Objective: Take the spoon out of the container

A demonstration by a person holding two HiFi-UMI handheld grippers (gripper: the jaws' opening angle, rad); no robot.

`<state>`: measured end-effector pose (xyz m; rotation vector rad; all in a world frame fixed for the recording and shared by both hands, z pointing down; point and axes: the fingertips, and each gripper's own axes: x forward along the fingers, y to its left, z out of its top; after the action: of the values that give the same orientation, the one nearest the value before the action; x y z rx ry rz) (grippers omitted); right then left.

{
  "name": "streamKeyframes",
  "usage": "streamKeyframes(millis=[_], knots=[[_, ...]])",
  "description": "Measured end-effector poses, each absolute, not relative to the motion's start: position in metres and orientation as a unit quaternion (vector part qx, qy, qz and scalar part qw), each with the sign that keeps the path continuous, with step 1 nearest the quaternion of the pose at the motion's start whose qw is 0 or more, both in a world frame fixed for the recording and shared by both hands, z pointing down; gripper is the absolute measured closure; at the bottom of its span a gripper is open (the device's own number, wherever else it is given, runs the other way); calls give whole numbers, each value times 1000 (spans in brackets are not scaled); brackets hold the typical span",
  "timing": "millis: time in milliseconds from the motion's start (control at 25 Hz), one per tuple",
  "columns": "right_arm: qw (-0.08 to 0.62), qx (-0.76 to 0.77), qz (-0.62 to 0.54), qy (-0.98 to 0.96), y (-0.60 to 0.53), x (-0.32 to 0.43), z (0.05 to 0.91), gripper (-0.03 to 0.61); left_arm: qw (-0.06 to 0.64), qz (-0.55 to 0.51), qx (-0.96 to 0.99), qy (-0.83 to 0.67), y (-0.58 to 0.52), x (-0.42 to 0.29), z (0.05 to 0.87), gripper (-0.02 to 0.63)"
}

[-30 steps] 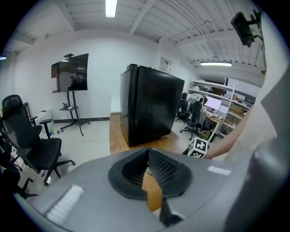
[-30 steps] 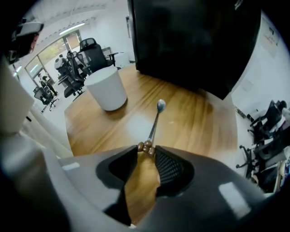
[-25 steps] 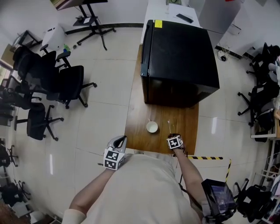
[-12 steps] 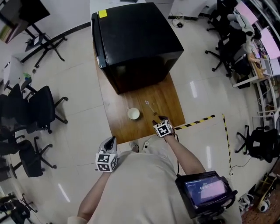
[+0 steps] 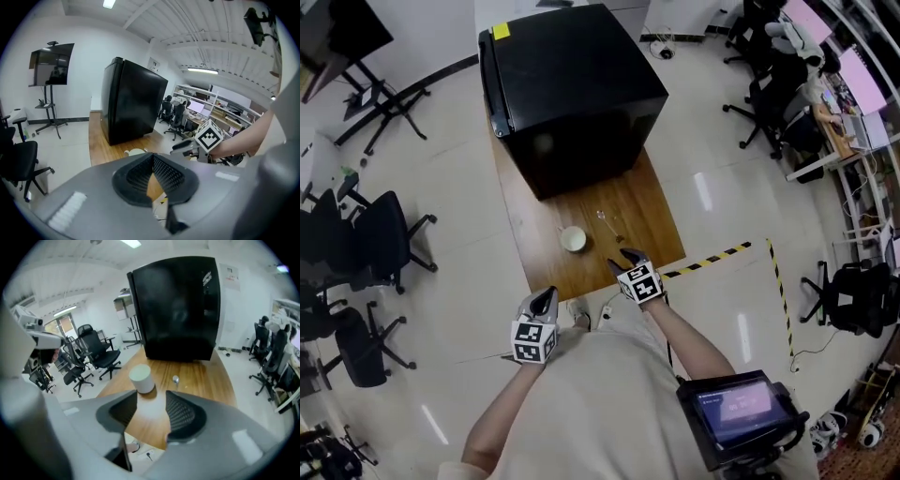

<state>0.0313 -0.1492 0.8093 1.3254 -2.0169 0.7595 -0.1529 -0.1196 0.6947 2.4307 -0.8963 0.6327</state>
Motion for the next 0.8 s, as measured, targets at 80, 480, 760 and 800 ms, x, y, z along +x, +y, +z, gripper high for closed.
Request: streamKeyframes(millis=[80,480,760,800], knots=[[262,509,299,-764,-144,35,793,390,239,231,882,-335,-114,-154,694,625],[162,519,313,-778,-65,119,736,405,230,187,867,-399,-70,-100,659,624],[127,532,312,-777,7,199,731,410,231,154,850,-449,-6,-69,648,624],[126,532,311,-778,14,208,731,410,233,148,846,-456,4,-67,647,624]])
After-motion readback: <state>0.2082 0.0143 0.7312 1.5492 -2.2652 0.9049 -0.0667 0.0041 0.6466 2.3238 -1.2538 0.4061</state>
